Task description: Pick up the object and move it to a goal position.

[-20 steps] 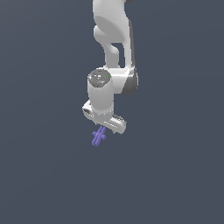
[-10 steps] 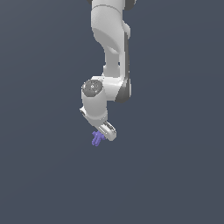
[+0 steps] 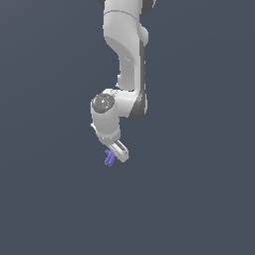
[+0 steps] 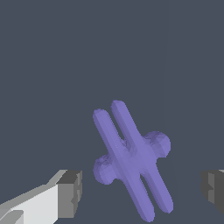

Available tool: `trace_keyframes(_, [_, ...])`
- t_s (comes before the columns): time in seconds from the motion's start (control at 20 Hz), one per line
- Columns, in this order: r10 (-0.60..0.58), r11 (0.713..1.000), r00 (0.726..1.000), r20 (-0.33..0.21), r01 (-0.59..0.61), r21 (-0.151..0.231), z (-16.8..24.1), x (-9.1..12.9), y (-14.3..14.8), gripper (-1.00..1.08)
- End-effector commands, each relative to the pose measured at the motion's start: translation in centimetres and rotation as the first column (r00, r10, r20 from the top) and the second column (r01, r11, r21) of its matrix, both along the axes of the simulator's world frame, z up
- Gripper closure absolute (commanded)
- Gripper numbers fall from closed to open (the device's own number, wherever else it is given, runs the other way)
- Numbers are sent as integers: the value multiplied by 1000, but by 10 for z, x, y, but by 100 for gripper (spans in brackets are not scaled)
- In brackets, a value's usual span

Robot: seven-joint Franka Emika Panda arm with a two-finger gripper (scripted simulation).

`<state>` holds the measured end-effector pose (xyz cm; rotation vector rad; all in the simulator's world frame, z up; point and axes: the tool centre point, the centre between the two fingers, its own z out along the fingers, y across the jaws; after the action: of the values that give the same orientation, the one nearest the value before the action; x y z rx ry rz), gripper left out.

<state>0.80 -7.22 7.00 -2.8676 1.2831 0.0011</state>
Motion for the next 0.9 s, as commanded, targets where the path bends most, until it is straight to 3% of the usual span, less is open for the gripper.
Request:
trace_keyframes(0.0, [0, 1000, 1000, 0, 0, 0, -1, 0, 0, -92])
trace_keyframes(0.75, [-6, 1000, 1000, 1, 6, 0, -50, 0, 0, -92])
trace_keyframes(0.8, [-6, 1000, 1000, 1, 6, 0, -50, 0, 0, 108])
trace_keyframes(0.85, [-6, 1000, 1000, 1, 6, 0, -50, 0, 0, 108])
